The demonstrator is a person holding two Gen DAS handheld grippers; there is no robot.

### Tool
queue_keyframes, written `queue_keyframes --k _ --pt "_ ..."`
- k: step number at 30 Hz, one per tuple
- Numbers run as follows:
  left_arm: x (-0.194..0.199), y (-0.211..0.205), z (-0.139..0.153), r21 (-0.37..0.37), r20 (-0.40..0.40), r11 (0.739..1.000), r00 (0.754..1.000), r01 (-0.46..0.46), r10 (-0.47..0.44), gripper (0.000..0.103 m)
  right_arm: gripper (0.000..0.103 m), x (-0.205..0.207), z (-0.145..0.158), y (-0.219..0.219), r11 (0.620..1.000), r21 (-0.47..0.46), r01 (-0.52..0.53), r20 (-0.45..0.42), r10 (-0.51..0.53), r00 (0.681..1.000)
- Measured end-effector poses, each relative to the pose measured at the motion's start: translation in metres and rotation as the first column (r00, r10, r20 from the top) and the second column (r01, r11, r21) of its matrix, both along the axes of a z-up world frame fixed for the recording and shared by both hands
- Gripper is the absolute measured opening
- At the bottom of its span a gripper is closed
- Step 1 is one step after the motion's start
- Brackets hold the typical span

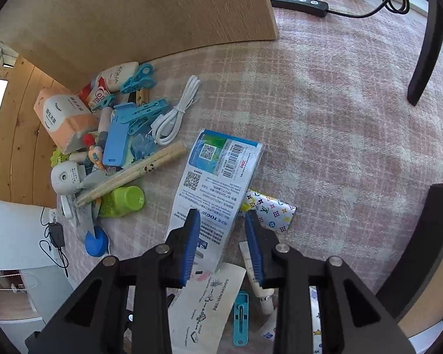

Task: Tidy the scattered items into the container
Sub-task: 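Grasp the white paper pouch with the left tool while the right tool holds the card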

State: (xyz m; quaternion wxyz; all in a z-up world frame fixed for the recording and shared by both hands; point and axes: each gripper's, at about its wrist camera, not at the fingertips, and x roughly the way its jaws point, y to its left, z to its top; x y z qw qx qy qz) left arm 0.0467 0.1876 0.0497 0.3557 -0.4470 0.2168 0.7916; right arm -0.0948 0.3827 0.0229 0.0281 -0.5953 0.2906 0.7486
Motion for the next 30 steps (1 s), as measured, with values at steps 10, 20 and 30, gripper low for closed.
queue_keyframes --k 10,20,30 --pt "0.012 -0.002 0.002 0.033 0.009 0.999 1.0 -0.011 0.01 0.017 0.06 -0.041 -0.004 -0.012 0.997 0.081 0.002 0.071 -0.008 0.997" --pt "0.025 -0.01 0.006 0.057 0.011 0.998 1.0 -0.021 0.02 0.014 0.073 -0.064 -0.015 -0.054 0.973 0.201 -0.118 0.157 0.087 0.984" --pt "0.039 -0.019 0.013 0.09 0.02 0.995 0.999 -0.045 0.043 0.013 0.027 -0.057 -0.004 -0.048 0.984 0.148 -0.095 0.091 0.082 0.992"
